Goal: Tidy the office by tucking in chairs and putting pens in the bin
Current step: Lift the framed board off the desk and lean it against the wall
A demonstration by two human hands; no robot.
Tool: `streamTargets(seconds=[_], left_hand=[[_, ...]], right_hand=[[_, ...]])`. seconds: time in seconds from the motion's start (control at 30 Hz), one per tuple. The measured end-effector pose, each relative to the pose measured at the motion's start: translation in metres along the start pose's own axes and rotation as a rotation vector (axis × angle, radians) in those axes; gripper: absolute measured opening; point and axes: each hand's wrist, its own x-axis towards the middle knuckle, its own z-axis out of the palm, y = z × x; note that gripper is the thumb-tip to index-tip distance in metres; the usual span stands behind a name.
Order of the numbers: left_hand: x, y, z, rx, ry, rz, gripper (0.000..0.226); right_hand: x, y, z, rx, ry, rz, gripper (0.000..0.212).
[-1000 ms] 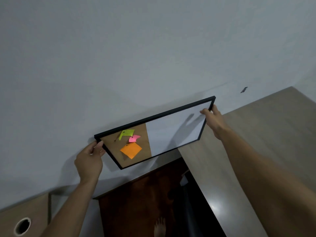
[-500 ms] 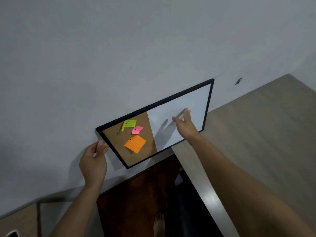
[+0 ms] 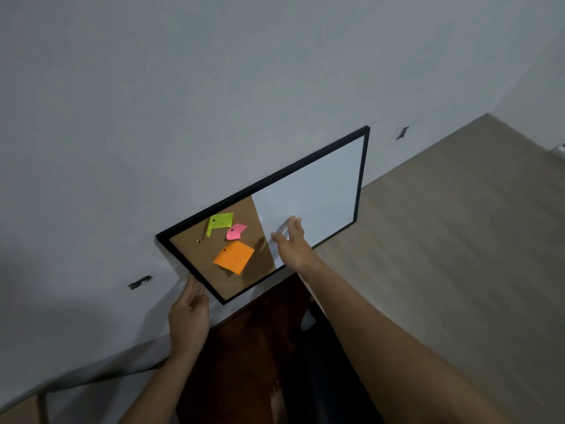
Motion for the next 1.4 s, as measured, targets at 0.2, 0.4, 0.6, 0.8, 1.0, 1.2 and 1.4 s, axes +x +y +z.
streamTargets(seconds=[0.2,0.4,0.6,0.8,1.0,1.2,1.4], left_hand=[[0.025,0.015,0.043,-0.048,-0.155,0.021,0.058],[0.044,0.041,0.098,-0.071,-0.306,0.055,0.061],[0.049,0.061,0.134,-0.081,-0.371,0.060,0.063],[0.053,0.075,0.155,-0.054,-0.457,0.047,0.069],[0.049,0.081,0.149,-0.057,-0.571,0.041,0.078],[0.036,0.071,0.141,0.105,-0.518,-0.024,0.037],[0.006,0.082,0.136,0.213,-0.743,0.065,0.045]], right_hand=[[0.025,0.006,-0.043,0.052,0.131,0.002,0.080],[0.055,0.006,-0.095,0.126,0.240,0.044,0.086],[0.067,0.005,-0.125,0.159,0.292,0.032,0.091],[0.065,0.012,-0.130,0.105,0.264,0.008,0.097],[0.043,0.021,-0.128,0.065,0.273,0.000,0.085],[0.003,0.040,-0.132,0.038,0.337,0.050,0.078],[-0.063,0.072,-0.137,0.014,0.380,0.121,0.075]])
